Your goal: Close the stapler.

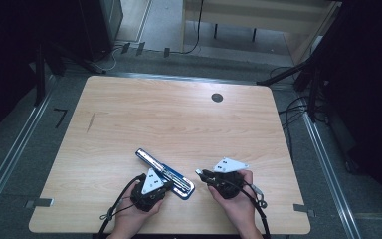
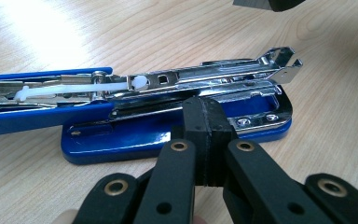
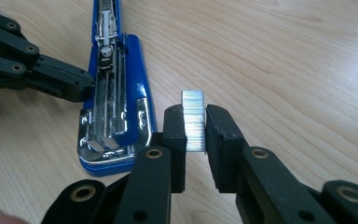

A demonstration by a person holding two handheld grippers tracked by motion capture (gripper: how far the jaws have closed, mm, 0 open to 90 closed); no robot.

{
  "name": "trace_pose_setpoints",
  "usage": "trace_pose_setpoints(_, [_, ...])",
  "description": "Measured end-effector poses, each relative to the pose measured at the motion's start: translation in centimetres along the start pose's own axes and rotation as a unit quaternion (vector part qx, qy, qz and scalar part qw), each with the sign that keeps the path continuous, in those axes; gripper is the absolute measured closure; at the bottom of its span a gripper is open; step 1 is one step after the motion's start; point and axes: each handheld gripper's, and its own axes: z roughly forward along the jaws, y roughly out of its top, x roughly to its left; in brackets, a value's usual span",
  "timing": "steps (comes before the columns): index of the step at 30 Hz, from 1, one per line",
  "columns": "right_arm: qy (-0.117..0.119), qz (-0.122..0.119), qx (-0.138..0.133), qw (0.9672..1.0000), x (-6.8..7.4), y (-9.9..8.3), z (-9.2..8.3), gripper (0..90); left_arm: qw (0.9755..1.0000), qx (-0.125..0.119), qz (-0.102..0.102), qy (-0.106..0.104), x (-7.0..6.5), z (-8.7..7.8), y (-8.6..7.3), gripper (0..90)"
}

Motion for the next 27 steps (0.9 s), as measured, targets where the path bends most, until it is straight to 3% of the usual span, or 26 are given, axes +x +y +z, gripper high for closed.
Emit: trace_pose_setpoints(27, [0.031,-0.028,-0.006,0.9991,2.8,1.3,0.2,79.7,1.0,0.0,0.0,0.0,0.0,0.0,0.0,90.0])
